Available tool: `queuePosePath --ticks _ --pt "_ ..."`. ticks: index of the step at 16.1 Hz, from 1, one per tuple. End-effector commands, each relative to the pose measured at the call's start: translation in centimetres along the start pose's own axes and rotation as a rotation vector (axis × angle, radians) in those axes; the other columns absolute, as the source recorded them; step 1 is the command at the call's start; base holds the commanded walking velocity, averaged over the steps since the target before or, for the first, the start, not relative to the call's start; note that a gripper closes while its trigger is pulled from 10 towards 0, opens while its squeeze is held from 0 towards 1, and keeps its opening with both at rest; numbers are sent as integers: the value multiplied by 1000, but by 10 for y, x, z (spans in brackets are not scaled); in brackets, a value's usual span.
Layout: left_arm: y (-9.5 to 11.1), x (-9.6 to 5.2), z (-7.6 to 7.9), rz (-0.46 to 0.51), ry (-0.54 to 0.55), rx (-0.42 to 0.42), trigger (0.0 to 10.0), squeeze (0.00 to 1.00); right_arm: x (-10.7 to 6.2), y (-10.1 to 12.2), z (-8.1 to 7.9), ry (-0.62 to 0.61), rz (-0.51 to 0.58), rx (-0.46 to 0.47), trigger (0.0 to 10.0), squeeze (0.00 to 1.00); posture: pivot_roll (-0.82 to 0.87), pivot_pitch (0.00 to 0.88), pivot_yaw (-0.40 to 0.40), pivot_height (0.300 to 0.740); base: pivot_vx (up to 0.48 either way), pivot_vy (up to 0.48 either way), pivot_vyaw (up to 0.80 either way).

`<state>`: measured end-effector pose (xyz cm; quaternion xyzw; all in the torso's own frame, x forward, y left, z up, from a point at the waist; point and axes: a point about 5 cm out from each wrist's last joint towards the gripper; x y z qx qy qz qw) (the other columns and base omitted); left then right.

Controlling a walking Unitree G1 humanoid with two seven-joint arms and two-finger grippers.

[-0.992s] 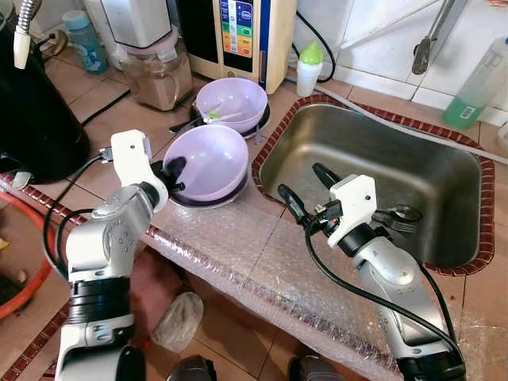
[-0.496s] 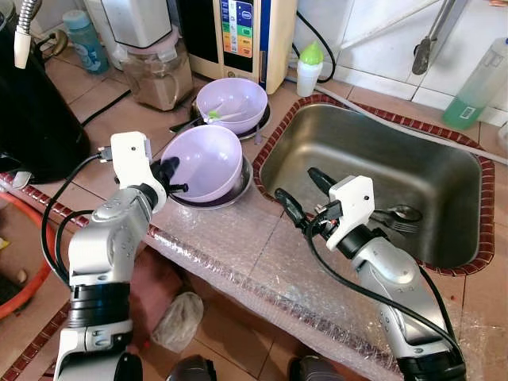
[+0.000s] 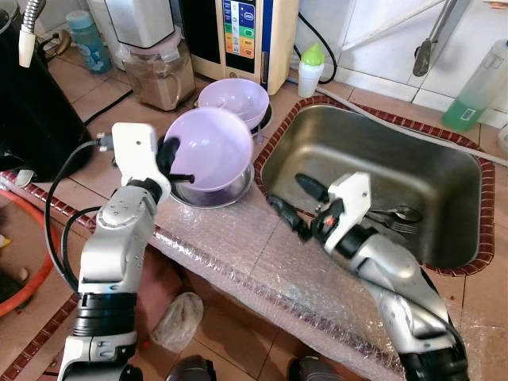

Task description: Kitchen organization

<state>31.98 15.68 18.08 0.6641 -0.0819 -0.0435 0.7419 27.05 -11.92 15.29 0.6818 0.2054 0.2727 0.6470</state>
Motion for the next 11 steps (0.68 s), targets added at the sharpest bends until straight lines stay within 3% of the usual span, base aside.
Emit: queuePosePath --ticks 1,5,6,7,8,11 --pt "9 -2 6 63 -52 63 0 0 2 8 4 -23 33 28 10000 0 -68 48 20 740 0 0 0" --pt "12 -2 28 136 -172 173 0 0 17 17 2 -53 83 113 10000 0 -71 47 21 740 0 0 0" --pt "12 -1 34 159 -199 196 0 0 26 18 1 -69 90 142 6275 0 -77 43 25 740 0 0 0" --pt "11 -1 35 163 -203 199 0 0 28 18 1 -74 91 149 6275 0 -77 43 25 740 0 0 0" --pt "11 -1 38 171 -217 216 0 0 31 17 1 -91 88 160 0 0 -77 44 23 740 0 0 0" --pt "7 -4 45 207 -246 263 0 0 42 12 6 -145 51 232 0 0 -71 47 11 740 0 0 0"
Point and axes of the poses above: a point about 5 cm out from each wrist's last joint towards the gripper, its own x axis pointing out of the wrist towards the gripper, its own y axis along the axis of the wrist's last joint, z = x × y, and after that the axes turned 5 degrees about -x, right-handed
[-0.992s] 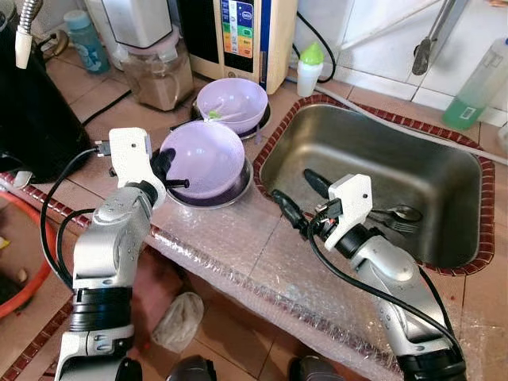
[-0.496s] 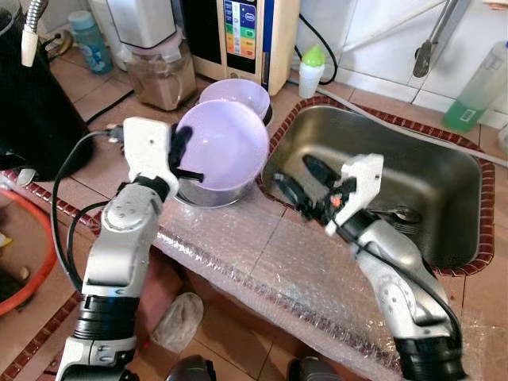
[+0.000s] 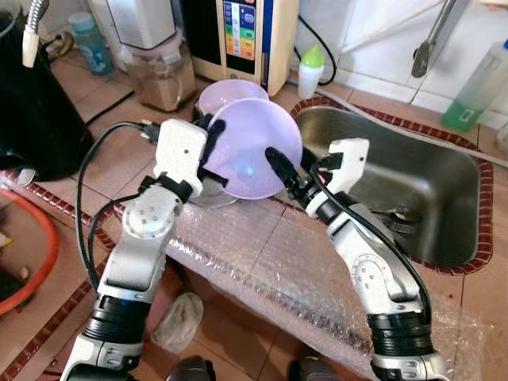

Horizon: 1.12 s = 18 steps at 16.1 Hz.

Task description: Kitchen organization

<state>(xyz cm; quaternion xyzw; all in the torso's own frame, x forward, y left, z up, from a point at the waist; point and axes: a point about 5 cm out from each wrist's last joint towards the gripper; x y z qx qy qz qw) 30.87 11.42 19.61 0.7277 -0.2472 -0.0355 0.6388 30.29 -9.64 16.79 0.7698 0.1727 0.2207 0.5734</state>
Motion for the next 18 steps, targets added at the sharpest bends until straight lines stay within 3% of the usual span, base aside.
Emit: queuePosePath --ticks 1,5,11,18 --pt "-3 -2 0 6 11 6 0 0 3 -1 7 -46 -26 26 0 0 -68 47 9 740 0 0 0" --pt "5 -4 7 69 16 54 0 0 6 -5 14 -102 -63 67 0 0 -46 81 -4 740 0 0 0" --pt "2 -10 21 78 35 49 0 0 0 -11 21 -110 -104 92 0 0 -52 91 -35 740 0 0 0" --pt "8 -2 18 107 41 68 0 0 -6 -15 24 -137 -106 132 0 0 -75 80 -13 740 0 0 0"
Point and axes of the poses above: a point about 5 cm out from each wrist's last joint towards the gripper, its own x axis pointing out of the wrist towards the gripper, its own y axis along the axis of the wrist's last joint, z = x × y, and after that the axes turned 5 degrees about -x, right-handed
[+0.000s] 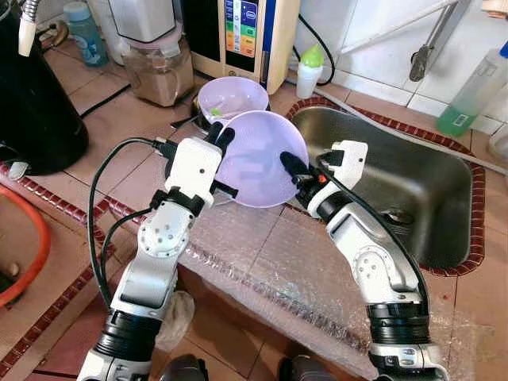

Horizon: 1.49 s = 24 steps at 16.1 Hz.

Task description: Kitchen organization

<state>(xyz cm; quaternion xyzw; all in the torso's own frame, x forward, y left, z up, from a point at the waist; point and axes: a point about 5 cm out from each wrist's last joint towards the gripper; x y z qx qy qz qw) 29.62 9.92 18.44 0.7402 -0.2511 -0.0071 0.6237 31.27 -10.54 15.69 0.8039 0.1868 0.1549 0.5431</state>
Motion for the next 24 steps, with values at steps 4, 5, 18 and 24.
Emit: queuePosePath --ticks 4,5,18,24 --pt "15 11 -2 87 4 20 0 0 -6 -1 12 -58 8 36 0 0 -82 69 5 740 0 0 0" --pt "16 12 -2 92 7 22 0 0 -7 -1 12 -61 16 48 0 0 -82 65 8 740 0 0 0" --pt "15 12 39 -56 -318 -70 10000 1000 2 50 43 -359 239 -114 0 0 -59 68 -14 740 0 0 0" --pt "-17 -13 44 -277 -398 -89 10000 1000 -20 29 109 -808 88 -185 0 0 -33 86 -7 740 0 0 0"
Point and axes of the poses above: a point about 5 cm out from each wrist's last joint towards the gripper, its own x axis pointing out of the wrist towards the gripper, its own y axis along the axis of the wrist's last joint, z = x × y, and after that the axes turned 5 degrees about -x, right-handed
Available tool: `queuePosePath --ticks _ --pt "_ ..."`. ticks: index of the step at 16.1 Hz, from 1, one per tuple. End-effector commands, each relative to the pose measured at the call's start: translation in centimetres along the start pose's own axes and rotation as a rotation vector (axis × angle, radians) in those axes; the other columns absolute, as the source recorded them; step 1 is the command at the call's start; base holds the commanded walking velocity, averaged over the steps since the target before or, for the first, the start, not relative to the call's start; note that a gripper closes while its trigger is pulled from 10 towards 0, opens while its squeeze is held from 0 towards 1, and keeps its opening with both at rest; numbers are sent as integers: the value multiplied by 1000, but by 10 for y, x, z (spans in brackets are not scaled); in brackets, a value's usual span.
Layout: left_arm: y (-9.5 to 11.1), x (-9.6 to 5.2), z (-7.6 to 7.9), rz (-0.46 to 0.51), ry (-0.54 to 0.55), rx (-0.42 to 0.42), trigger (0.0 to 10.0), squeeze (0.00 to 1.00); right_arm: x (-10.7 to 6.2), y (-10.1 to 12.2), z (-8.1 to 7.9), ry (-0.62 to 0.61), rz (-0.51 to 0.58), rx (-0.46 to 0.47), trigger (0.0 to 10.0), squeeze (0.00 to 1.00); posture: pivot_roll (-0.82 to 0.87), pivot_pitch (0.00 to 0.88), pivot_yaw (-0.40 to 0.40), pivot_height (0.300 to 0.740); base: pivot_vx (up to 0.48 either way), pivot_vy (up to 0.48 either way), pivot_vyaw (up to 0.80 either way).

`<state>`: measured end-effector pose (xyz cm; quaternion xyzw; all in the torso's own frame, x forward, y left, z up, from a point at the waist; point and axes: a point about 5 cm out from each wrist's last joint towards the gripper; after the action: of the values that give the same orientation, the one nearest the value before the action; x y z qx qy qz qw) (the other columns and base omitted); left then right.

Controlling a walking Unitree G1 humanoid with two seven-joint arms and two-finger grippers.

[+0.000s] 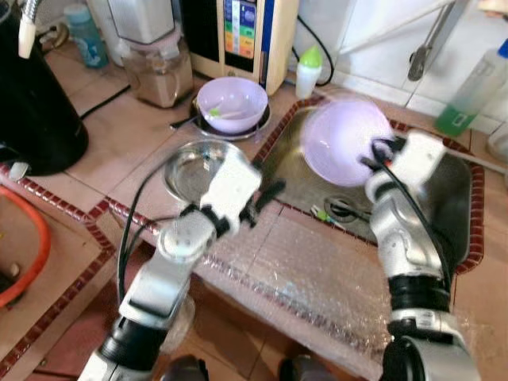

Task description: Kitchen organization

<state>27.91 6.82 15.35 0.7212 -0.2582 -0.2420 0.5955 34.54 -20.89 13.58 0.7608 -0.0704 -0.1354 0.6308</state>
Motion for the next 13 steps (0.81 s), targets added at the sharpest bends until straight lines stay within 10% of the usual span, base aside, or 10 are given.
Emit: queuePosePath --ticks 1,6,7,8,9,13 --pt "0 0 4 -16 -24 12 10000 1000 4 7 4 -39 23 -20 0 0 -33 90 -10 740 0 0 0" --pt "-8 -4 9 -63 -21 -16 10000 1000 2 -46 24 -100 -223 -61 0 0 -29 93 -24 740 0 0 0" --pt "-7 -4 9 -67 -21 -15 10000 1000 0 -59 26 -89 -268 -98 4706 0 -25 94 -24 740 0 0 0" --pt "-7 -4 8 -70 -21 -12 10000 1000 -2 -66 27 -81 -304 -122 10000 741 -23 93 -22 740 0 0 0" --pt "-7 -4 8 -72 -21 -10 10000 1000 -2 -69 28 -80 -314 -129 10000 937 -22 93 -21 740 0 0 0" --pt "-7 -4 8 -80 -19 -8 10000 1000 -5 -79 35 -83 -333 -169 10000 1000 -23 85 -20 740 0 0 0"
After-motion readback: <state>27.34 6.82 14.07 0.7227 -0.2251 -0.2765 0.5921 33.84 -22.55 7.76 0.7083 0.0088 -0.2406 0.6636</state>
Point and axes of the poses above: a point about 5 cm out from each wrist's last joint towards the gripper, its own x axis pointing out of the wrist towards the gripper, its own y axis along the axis of the wrist's last joint, z = x × y, and after that the axes turned 5 degrees about -x, right-handed
